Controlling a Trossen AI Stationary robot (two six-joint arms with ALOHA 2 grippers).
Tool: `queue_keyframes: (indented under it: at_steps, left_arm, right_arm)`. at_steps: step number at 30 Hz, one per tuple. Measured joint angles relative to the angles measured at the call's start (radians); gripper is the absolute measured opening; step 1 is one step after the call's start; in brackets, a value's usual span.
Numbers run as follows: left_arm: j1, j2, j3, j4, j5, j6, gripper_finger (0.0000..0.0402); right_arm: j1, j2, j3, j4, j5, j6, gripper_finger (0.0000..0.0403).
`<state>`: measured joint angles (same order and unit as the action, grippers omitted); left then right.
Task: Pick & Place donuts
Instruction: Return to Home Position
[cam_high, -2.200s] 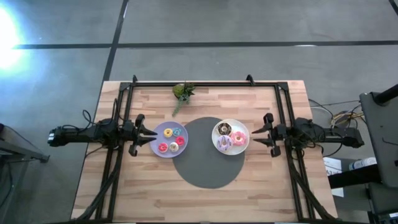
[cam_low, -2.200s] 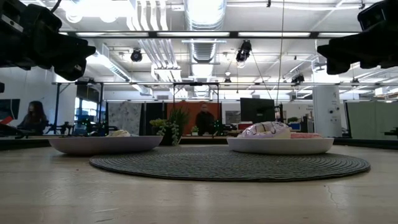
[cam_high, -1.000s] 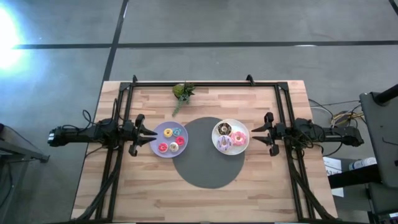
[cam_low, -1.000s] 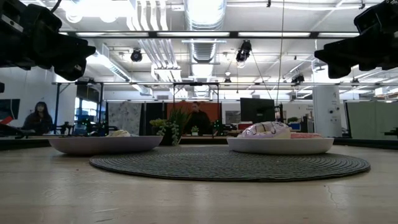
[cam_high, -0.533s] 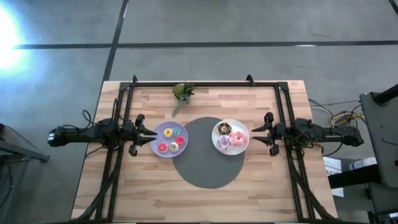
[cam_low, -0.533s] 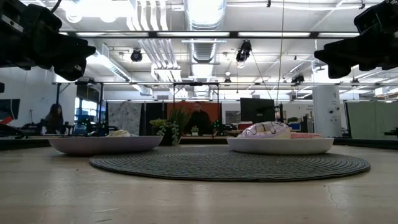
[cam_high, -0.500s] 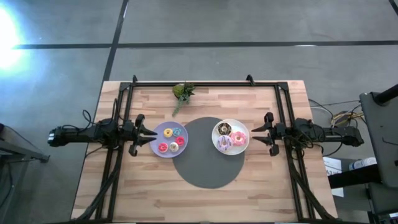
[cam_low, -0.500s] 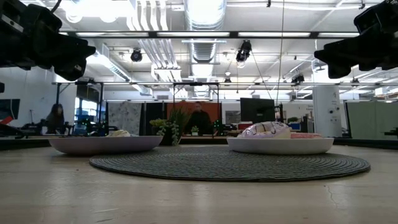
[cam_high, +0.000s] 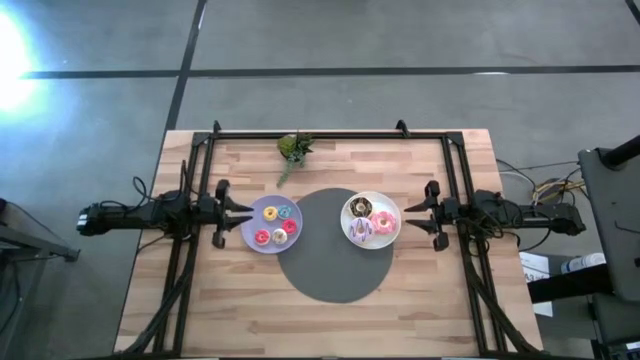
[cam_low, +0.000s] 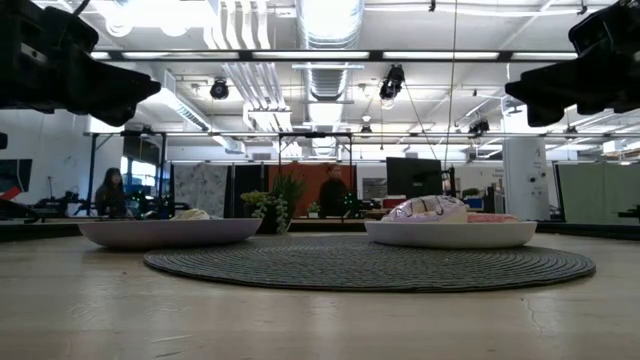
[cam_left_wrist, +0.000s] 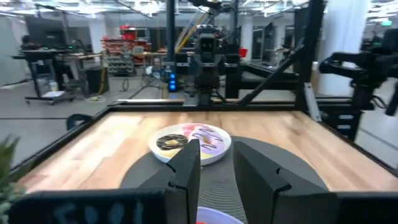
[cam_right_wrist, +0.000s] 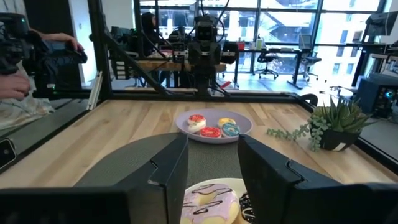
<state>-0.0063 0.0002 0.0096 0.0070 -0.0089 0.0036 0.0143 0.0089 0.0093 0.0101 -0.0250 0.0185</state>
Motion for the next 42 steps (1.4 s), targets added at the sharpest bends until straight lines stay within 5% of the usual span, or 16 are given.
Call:
queue_keyframes:
  at_steps: [42]
  left_arm:
    - [0.02, 0.013, -0.003, 0.021, -0.035, -0.049, 0.0071]
  right_arm:
    - [0.0, 0.001, 0.0, 0.0, 0.001, 0.0, 0.0129]
